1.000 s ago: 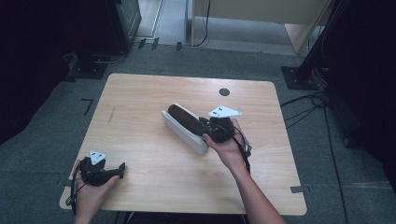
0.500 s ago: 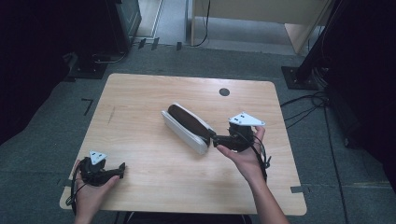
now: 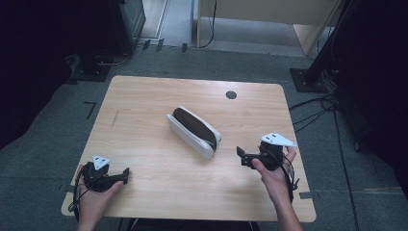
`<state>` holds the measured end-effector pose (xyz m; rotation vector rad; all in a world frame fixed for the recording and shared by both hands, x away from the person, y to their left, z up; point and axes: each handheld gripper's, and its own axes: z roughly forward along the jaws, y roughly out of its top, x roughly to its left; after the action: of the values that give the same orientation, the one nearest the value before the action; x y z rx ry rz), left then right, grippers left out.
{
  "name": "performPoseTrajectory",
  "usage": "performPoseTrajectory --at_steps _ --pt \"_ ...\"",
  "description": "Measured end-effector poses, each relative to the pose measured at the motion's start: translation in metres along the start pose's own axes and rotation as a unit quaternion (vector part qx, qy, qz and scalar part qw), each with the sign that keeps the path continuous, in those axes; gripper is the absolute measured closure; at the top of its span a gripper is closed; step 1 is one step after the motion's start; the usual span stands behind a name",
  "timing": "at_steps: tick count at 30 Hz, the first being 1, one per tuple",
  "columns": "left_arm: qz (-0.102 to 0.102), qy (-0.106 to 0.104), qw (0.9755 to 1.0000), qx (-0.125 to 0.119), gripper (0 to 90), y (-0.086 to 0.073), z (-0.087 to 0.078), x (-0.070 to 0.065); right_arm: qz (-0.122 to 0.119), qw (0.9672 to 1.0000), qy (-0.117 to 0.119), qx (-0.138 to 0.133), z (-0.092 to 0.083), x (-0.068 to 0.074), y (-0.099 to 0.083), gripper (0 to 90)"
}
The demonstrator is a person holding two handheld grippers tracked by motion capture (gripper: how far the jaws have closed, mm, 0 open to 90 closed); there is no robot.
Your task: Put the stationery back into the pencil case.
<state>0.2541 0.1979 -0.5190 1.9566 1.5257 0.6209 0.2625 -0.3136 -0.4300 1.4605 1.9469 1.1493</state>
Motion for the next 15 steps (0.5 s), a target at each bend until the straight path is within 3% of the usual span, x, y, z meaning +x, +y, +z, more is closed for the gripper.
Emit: performPoseTrajectory --at_steps 6,12,15 --pt "0.0 -0.001 1.0 -0.001 0.8 0.0 0.0 0.0 0.014 0.9991 -0.038 0.014 -0.004 -0.02 -0.024 0.0" --pt "0.0 -0.001 1.0 -0.001 0.8 0.0 0.0 -0.001 0.032 0.9975 -0.057 0.028 -0.005 -0.036 -0.049 0.0" --pt "0.0 -0.001 1.0 -0.001 0.8 0.0 0.0 -0.001 0.027 0.996 -0.075 0.042 -0.003 -0.042 -0.061 0.0"
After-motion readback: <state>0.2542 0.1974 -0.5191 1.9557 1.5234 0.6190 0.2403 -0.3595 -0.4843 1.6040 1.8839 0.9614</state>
